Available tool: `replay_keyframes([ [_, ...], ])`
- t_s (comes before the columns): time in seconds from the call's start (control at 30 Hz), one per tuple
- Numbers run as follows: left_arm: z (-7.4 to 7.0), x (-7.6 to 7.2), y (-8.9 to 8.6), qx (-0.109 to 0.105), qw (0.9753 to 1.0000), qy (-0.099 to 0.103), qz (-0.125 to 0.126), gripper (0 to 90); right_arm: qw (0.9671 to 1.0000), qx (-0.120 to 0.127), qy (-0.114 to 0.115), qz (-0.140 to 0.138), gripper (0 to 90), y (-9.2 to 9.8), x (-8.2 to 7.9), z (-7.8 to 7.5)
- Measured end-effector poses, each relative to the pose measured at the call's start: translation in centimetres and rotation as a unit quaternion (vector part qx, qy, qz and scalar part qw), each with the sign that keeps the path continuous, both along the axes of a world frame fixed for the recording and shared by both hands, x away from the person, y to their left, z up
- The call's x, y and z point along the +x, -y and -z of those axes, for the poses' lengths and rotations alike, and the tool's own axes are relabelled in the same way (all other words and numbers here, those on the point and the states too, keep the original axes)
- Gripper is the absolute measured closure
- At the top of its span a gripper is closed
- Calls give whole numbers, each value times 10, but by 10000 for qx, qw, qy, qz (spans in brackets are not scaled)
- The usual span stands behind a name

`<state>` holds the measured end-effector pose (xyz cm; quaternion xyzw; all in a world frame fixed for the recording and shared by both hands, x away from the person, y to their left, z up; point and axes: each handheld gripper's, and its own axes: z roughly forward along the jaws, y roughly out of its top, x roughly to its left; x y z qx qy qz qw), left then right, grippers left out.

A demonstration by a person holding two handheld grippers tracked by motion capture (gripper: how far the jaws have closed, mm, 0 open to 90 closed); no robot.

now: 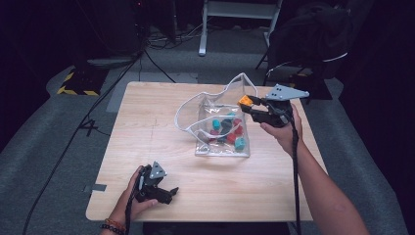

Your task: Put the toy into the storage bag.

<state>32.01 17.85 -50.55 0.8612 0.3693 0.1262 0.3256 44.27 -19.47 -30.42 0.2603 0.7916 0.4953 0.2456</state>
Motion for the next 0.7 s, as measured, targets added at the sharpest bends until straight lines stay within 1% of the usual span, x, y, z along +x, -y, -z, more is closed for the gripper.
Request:
replay_keyframes([
  [0.13, 0, 0, 0, 2, 10000, -8, 7, 3, 10000, -20, -61, 40, 592, -4, 7, 2],
  [0.2, 0, 0, 0, 0, 10000, -8, 6, 3, 9999, -83, -67, 80, 592, -7, 9, 3],
  [0.27, 0, 0, 0, -3, 10000, -15, 10, 3, 9999, -60, -113, 84, 592, -8, 12, 4],
  [0.37, 0, 0, 0, -2, 10000, -15, 9, 4, 9998, -88, -153, 103, 591, -11, 16, 6],
  [0.53, 0, 0, 0, -1, 10000, -14, 9, 4, 9996, -143, -167, 154, 591, -17, 21, 7],
  [0.6, 0, 0, 0, 6, 10000, -4, 8, 4, 9993, -189, -248, 186, 591, -20, 26, 9],
  [0.7, 0, 0, 0, 6, 10000, -4, 9, 4, 9989, -249, -296, 248, 591, -23, 30, 14],
])
